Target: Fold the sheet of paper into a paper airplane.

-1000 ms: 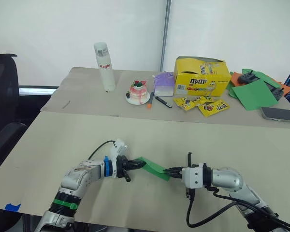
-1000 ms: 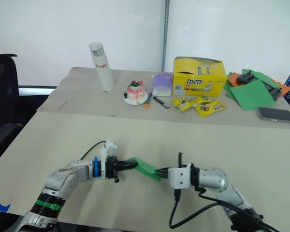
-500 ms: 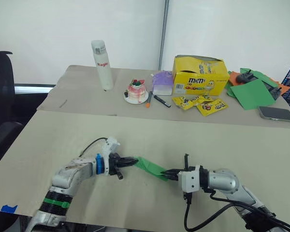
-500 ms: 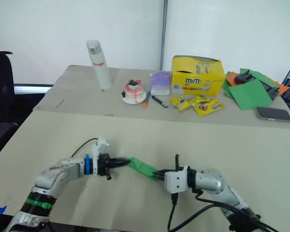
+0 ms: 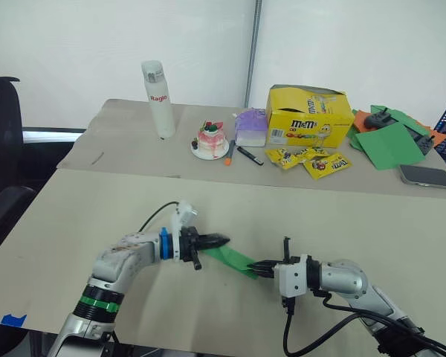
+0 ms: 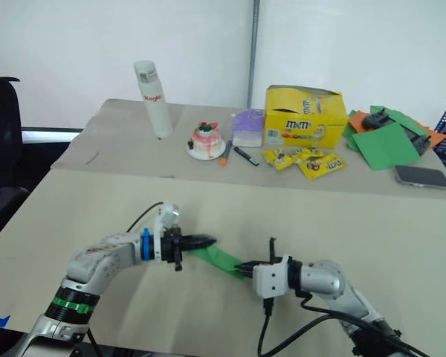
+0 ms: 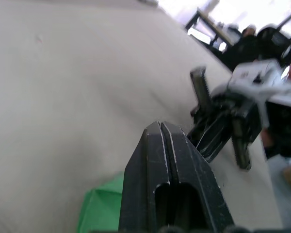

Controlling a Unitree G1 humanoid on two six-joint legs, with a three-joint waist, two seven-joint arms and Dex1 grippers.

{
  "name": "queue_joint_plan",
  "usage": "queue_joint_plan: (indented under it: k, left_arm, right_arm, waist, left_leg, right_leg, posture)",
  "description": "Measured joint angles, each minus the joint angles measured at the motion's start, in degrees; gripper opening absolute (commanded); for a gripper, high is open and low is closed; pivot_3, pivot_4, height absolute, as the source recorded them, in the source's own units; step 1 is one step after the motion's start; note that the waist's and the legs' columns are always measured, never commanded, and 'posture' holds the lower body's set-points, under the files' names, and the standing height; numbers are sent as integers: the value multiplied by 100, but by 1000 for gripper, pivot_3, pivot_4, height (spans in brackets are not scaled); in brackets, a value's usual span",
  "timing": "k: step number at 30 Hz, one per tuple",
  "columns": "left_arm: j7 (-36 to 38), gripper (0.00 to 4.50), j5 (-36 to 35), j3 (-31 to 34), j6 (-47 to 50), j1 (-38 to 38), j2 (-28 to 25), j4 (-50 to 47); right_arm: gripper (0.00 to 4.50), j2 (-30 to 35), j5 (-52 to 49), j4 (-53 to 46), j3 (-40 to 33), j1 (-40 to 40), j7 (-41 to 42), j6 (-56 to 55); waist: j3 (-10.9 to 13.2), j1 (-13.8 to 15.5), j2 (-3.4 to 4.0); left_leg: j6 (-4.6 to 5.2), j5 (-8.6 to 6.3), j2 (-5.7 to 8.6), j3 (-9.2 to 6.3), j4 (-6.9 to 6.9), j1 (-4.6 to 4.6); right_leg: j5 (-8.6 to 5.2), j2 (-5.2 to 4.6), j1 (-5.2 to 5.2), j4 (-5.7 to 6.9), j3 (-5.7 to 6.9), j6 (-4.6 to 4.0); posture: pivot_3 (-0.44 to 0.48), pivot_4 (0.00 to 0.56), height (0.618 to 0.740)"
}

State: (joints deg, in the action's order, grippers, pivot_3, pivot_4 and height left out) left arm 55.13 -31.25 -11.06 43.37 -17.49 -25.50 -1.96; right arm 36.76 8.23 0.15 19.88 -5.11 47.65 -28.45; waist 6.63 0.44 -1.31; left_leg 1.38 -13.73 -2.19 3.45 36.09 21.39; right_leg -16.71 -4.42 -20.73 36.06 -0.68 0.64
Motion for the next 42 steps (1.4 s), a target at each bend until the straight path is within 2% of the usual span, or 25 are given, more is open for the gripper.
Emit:
queue_joint_plan:
  k: [5, 8, 11, 16, 17, 21, 24, 30, 35, 42]
  left_arm:
    - [74, 0, 662, -633, -344, -237, -78, 187]
    - [143, 0, 790, -730, -521, -267, -96, 232]
    - [182, 0, 840, -756, -610, -266, -83, 258]
    - [204, 0, 869, -758, -712, -217, -82, 271]
    - [204, 0, 872, -755, -719, -215, -82, 272]
    - [224, 0, 885, -719, -720, -195, -91, 283]
    - [219, 0, 886, -691, -722, -187, -63, 286]
    - [140, 0, 861, -583, -535, -191, 122, 268]
    - [71, 0, 866, -560, -448, -184, 133, 211]
    - [63, 0, 872, -574, -453, -171, 122, 199]
  right_arm:
    - [30, 61, 82, -78, -9, 35, -46, 4]
    - [30, 97, 153, -127, -9, 38, -60, 10]
    - [887, 200, 21, -250, -27, 117, 2, 120]
    - [2674, 685, -535, -686, -325, 486, 251, 409]
    - [2914, 713, -740, -775, -451, 581, 289, 629]
    - [2914, 412, -1847, -1125, -922, 592, 198, 1983]
    - [2132, 270, -2093, -1298, -972, 336, 182, 2591]
    - [26, -436, -1830, -1071, -438, 83, 22, 3193]
    - [8, -699, -1541, -783, -246, 130, -146, 3244]
    - [8, -480, -1421, -875, -521, 620, -269, 2938]
  waist:
    - [0, 19, 0]
    - [-3, 23, 4]
    - [-3, 38, 5]
    - [-3, 27, 3]
    - [-3, 26, 2]
    - [-2, 15, 3]
    - [-3, 22, 5]
    - [-6, 56, 10]
    - [-8, 36, 14]
    - [-16, 36, 15]
  left_leg:
    - [0, 0, 2, 1, 1, 0]
    - [0, 0, 2, 2, 2, -2]
    - [1, 0, 2, -1, 3, -1]
    - [2, -1, 0, -4, 2, -6]
    - [2, -1, -2, -4, 2, -5]
    - [2, -1, -20, -3, 6, -2]
    - [2, -1, -21, -5, 5, -3]
    - [2, -1, -16, -6, 14, 34]
    - [3, -1, -6, -2, 25, 50]
    - [3, -1, -3, -2, 23, 47]
  right_leg:
    - [0, -1, 1, -2, 2, 0]
    - [0, -3, 4, -2, 2, 1]
    - [-1, -6, 9, -6, 3, 2]
    - [-2, -10, 20, -10, 1, 4]
    - [-2, -11, 21, -10, 0, 3]
    - [-1, -21, 21, -9, -6, 1]
    - [-2, -9, 19, -10, -2, -1]
    - [-1, -1, -12, -7, 7, 2]
    - [8, -1, -30, 0, 16, 16]
    - [7, 0, -28, -3, 22, 17]
  posture:
    - [0, 150, 722]
    - [0, 150, 722]
    - [0, 150, 722]
    - [0, 150, 722]
    - [0, 150, 722]
    - [0, 150, 722]
    - [0, 150, 722]
    - [0, 150, 722]
    - [0, 150, 722]
    - [0, 150, 722]
